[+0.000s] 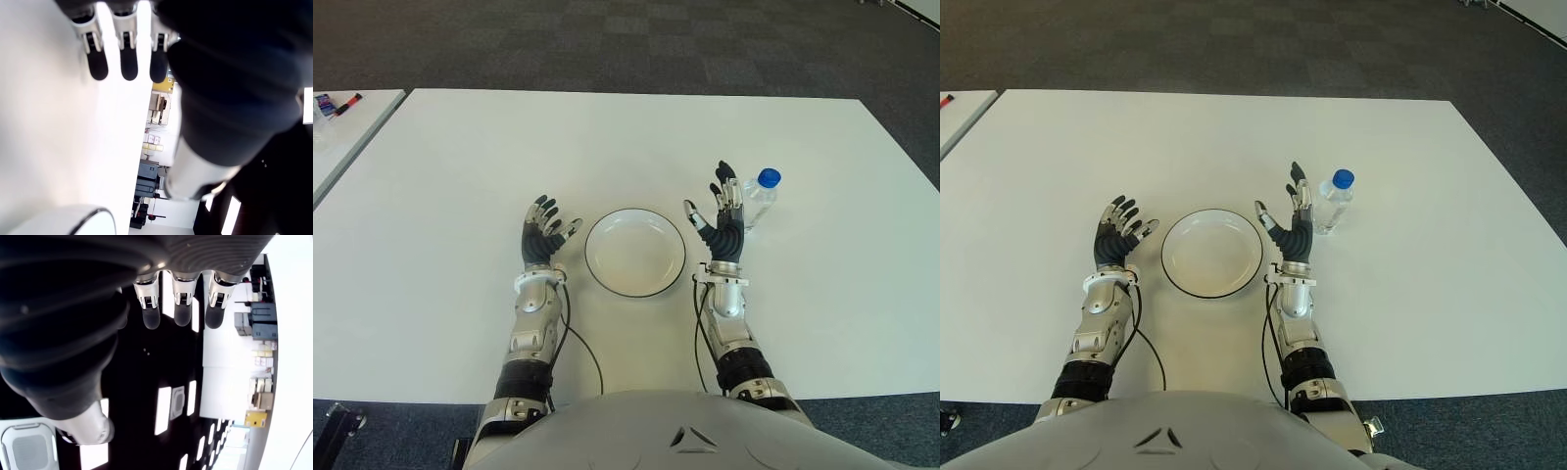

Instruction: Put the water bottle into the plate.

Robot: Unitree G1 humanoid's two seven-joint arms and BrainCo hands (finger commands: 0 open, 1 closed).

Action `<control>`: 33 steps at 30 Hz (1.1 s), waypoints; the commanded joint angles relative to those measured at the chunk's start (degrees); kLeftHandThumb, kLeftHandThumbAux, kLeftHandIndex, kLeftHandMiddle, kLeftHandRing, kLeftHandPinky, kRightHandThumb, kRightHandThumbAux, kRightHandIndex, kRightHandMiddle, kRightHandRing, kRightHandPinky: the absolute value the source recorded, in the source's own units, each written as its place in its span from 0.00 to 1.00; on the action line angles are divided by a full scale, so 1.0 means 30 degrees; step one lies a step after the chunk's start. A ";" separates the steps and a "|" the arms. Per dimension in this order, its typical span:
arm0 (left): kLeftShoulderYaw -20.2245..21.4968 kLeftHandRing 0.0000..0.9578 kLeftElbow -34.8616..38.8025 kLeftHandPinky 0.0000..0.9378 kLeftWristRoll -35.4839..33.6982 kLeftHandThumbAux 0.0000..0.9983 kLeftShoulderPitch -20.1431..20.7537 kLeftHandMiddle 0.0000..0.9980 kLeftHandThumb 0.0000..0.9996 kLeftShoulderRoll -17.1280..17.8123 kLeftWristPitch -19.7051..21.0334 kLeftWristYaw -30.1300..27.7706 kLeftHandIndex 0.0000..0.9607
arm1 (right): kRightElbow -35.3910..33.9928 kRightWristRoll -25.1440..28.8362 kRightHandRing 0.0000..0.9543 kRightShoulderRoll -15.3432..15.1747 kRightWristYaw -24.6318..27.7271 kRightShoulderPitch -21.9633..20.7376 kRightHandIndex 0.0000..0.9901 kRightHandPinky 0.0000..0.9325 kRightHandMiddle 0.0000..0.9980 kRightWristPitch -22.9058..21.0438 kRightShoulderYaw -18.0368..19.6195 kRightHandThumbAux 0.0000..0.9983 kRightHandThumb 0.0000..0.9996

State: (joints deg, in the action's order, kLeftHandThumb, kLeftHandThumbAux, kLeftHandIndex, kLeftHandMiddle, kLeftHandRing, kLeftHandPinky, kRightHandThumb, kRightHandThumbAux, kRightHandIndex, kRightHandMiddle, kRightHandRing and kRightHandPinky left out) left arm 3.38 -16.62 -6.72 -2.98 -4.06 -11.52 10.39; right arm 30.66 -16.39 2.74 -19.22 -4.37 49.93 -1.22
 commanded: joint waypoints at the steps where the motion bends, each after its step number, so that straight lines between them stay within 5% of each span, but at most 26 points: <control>1: -0.0126 0.18 -0.0365 0.21 0.0035 1.00 0.0031 0.19 0.05 -0.1142 0.0159 0.0254 0.17 | -0.0011 -0.1145 0.02 -0.0332 -0.0908 -0.0013 0.03 0.01 0.03 0.0753 0.0020 0.79 0.00; 15: -0.0170 0.17 -0.0451 0.20 0.0121 1.00 0.0070 0.19 0.06 -0.1086 0.0063 0.0260 0.16 | -0.0948 -0.1418 0.03 -0.0611 -0.1555 0.0116 0.03 0.09 0.03 0.2506 0.0164 0.83 0.00; 33: -0.0197 0.18 -0.0665 0.21 0.0166 1.00 0.0173 0.19 0.07 -0.1065 0.0001 0.0310 0.17 | -0.3425 -0.1133 0.05 -0.0884 -0.1113 0.0973 0.06 0.10 0.06 0.1492 0.0420 0.82 0.00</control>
State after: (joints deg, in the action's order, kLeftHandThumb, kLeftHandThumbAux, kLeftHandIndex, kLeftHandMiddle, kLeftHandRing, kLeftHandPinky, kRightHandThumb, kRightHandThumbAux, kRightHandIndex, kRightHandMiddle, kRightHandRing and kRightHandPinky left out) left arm 3.20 -17.10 -6.61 -2.91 -4.06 -12.01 10.63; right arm 20.63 -20.23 0.53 -22.86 -2.04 55.65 -0.69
